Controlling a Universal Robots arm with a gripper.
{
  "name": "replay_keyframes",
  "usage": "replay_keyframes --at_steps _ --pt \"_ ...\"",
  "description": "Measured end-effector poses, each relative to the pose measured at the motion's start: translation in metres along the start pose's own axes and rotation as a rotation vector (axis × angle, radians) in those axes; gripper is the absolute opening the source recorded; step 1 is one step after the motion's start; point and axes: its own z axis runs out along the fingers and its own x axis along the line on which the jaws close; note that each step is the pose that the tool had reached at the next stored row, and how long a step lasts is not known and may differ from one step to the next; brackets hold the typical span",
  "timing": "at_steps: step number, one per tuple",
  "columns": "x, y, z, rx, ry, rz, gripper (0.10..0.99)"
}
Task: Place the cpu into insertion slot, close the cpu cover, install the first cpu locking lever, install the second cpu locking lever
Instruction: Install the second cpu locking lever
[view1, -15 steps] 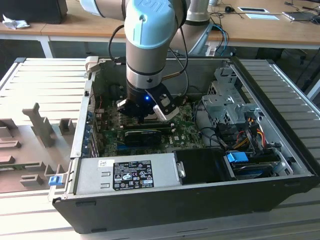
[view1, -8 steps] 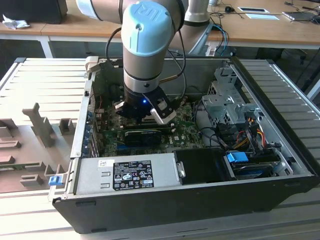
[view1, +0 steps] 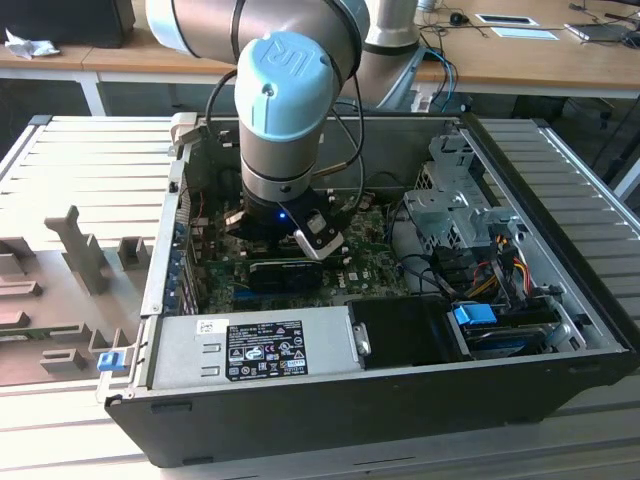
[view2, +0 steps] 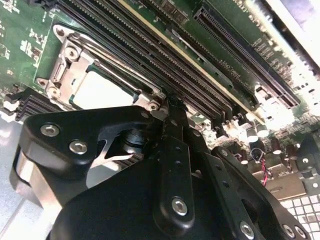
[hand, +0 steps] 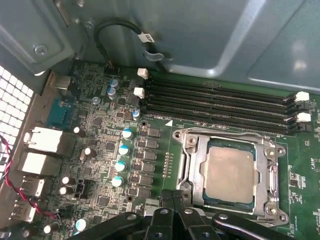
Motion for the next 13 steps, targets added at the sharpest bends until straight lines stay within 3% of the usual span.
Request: replay_keyframes --at_steps 2,5,8,13 --pt "-0.0001 0.0005 -0.0013 -0.001 -0.0007 0.0 0.106" --pt "-0.0003 0.0062 -0.0187 -0.001 -0.0003 0.0 0.106" --pt "-0.0006 0.0101 -0.0307 -0.001 -0.0002 0.0 0.106" --pt "-0.0007 0.0129 -0.0389 -0.001 -0.0002 0.0 0.106"
